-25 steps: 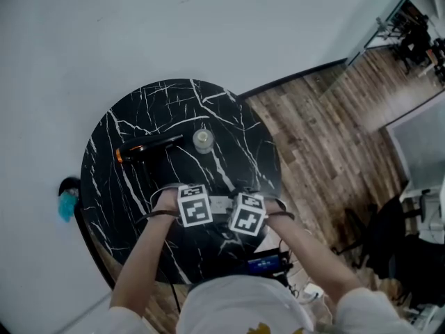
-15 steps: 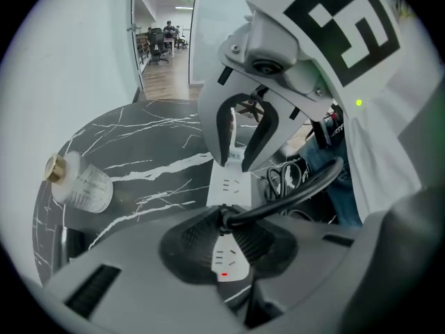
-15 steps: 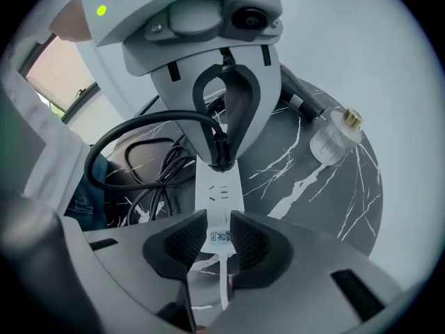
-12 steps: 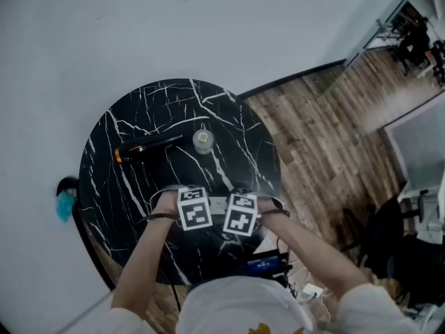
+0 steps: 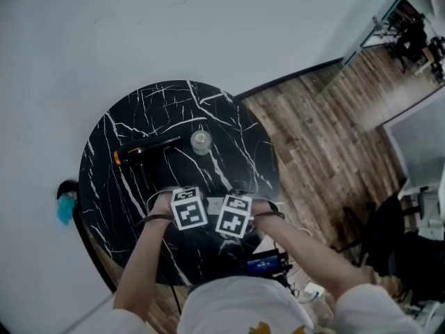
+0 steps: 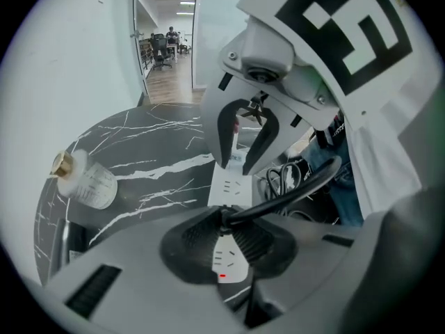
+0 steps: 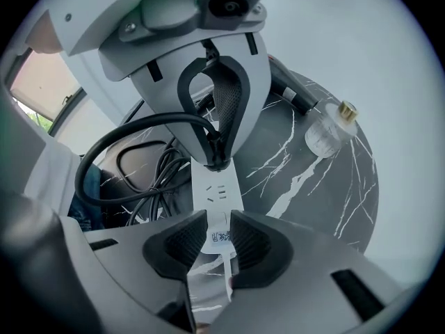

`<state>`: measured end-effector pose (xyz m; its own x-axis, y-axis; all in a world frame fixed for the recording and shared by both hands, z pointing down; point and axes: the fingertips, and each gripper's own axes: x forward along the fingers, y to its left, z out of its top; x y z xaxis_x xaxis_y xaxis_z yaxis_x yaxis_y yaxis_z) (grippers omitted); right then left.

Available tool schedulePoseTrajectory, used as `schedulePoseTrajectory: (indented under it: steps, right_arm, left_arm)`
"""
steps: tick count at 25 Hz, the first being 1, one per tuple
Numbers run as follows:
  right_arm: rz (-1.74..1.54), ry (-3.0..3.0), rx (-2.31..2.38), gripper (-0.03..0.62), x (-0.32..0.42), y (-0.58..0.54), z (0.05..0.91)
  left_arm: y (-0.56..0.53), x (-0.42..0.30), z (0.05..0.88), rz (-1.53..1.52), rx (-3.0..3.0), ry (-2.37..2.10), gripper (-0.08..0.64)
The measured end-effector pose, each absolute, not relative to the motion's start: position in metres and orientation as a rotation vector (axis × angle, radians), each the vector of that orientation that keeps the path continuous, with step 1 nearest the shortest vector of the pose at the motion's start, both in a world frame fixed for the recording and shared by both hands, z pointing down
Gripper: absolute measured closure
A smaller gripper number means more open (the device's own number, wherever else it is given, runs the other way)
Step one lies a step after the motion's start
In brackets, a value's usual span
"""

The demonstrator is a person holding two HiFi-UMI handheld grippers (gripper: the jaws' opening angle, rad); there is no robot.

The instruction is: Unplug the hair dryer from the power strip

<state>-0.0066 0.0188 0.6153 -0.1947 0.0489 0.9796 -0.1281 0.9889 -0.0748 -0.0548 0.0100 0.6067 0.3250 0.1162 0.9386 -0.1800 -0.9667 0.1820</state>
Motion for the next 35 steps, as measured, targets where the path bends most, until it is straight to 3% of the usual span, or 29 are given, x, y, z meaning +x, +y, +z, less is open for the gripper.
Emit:
schedulePoseTrajectory:
  steps: [21, 29, 31, 35]
  right_arm:
    - [0.188, -1.763, 0.075, 0.488, -0.011, 0.018, 0.615]
    - [0.23, -1.911, 0.046, 0.486, -0.005, 0.023, 0.614]
    - [0.227, -1.96, 0.043, 0.437, -0.009, 0.019, 0.606]
    - [0.129, -1.943, 0.01, 0.414, -0.014, 0.014, 0.611]
  left_arm:
    - [-0.006, -0.054, 0.598, 1.558, 2.365, -0.174, 0.506]
    - [0.002, -0.055, 0.606, 1.647, 2.336, -0.127, 0.506]
    - [0.001, -0.056, 0.606, 1.655, 2.333, -0.116, 0.506]
    - [-0.003, -0.055, 0.6, 1.652, 2.358, -0.118, 0.506]
